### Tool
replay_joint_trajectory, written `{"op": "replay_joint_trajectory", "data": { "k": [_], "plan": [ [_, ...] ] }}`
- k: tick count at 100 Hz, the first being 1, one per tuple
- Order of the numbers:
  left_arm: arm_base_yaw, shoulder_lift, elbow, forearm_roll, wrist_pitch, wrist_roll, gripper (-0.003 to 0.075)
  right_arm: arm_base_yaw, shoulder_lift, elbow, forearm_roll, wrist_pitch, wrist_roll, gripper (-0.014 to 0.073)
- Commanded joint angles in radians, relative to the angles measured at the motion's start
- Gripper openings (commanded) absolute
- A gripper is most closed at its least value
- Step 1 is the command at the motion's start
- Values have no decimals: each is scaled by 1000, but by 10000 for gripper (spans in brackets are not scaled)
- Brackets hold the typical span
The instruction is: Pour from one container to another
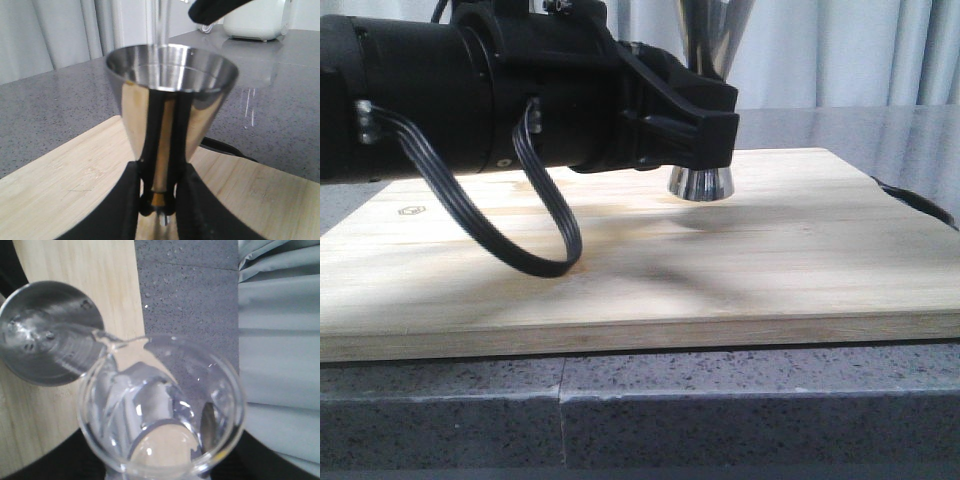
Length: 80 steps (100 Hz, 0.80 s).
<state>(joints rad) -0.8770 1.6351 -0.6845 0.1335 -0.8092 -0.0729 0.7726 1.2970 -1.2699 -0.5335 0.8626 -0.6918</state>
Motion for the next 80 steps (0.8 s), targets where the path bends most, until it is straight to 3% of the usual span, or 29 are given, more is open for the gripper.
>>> {"op": "replay_joint_trajectory", "data": {
  "k": [1, 80],
  "plan": [
    [-6, -33, -28, -7, -85, -10, -19, 1, -25, -38, -48, -44, -5, 206],
    [-6, -33, -28, -6, -85, -10, -19, 1, -25, -38, -61, -43, -49, 206]
  ]
}}
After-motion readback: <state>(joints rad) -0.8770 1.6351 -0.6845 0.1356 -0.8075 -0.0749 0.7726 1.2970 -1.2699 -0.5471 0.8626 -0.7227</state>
